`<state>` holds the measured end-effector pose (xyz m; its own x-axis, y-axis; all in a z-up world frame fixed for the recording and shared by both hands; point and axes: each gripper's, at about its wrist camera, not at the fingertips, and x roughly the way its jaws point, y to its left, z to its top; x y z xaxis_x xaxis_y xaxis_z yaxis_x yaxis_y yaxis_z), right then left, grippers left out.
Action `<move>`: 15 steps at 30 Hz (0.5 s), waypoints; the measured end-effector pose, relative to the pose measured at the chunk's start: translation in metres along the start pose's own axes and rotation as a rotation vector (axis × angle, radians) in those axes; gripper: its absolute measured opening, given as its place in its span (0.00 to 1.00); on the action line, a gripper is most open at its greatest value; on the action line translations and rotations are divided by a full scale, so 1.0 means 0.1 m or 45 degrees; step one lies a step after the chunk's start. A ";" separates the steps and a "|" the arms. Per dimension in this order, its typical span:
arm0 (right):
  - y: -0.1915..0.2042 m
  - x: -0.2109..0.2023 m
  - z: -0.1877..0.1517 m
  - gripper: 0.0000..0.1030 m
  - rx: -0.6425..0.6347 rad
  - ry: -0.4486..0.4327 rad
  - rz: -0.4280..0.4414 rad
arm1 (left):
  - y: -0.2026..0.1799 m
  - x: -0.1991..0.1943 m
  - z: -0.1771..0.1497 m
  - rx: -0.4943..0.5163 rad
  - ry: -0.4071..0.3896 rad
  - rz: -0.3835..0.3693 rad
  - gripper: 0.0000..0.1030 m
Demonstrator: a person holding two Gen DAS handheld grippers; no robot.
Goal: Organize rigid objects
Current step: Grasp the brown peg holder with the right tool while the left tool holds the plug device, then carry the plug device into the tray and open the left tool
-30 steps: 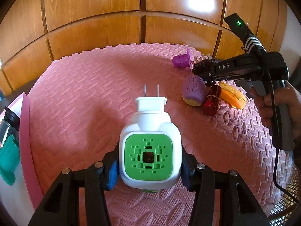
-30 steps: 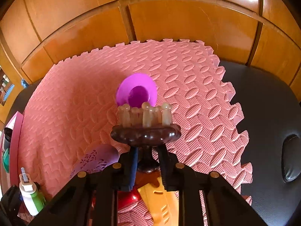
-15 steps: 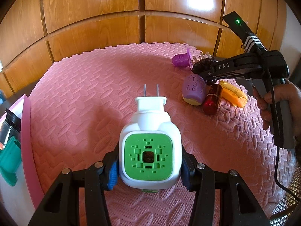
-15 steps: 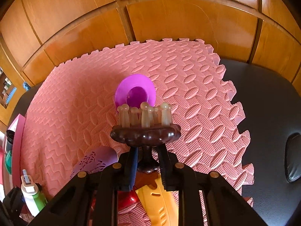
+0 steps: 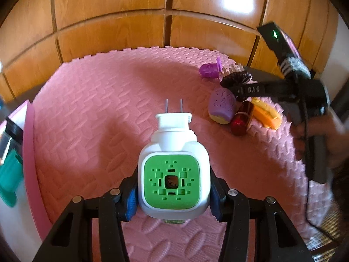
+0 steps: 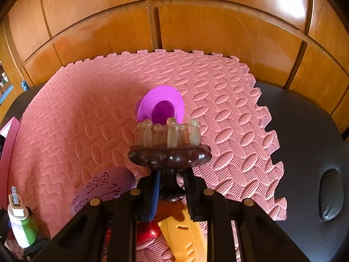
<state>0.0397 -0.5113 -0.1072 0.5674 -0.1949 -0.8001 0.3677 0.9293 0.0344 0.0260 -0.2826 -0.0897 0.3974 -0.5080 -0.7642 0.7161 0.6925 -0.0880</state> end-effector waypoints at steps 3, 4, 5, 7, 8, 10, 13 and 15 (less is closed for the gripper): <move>0.00 0.00 -0.02 0.20 0.000 -0.010 0.018 | -0.04 -0.08 0.00 0.009 -0.015 -0.009 0.50; 0.01 0.00 -0.02 0.20 -0.003 -0.012 0.012 | -0.04 -0.11 0.00 0.005 -0.019 -0.014 0.50; 0.01 -0.02 -0.02 0.20 -0.007 -0.015 0.006 | -0.05 -0.14 0.00 0.000 -0.020 -0.019 0.50; 0.01 -0.02 -0.01 0.20 -0.011 -0.020 0.000 | -0.06 -0.22 0.02 -0.004 -0.033 -0.032 0.50; 0.01 -0.02 -0.02 0.20 -0.015 -0.020 -0.002 | -0.07 -0.29 0.04 0.001 -0.052 -0.035 0.50; 0.01 -0.03 -0.02 0.20 -0.021 -0.019 -0.005 | -0.06 -0.42 0.07 -0.006 -0.078 -0.040 0.50; 0.03 -0.03 -0.03 0.20 -0.025 -0.025 -0.013 | 0.03 -0.66 0.12 -0.039 -0.119 -0.040 0.50; 0.03 -0.03 -0.03 0.20 -0.031 -0.029 -0.018 | 0.13 -0.86 0.14 -0.072 -0.161 -0.022 0.51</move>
<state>0.0370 -0.5069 -0.1068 0.5790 -0.2146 -0.7866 0.3579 0.9337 0.0087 0.0091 -0.2368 -0.0160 0.4571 -0.5780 -0.6760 0.6912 0.7092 -0.1390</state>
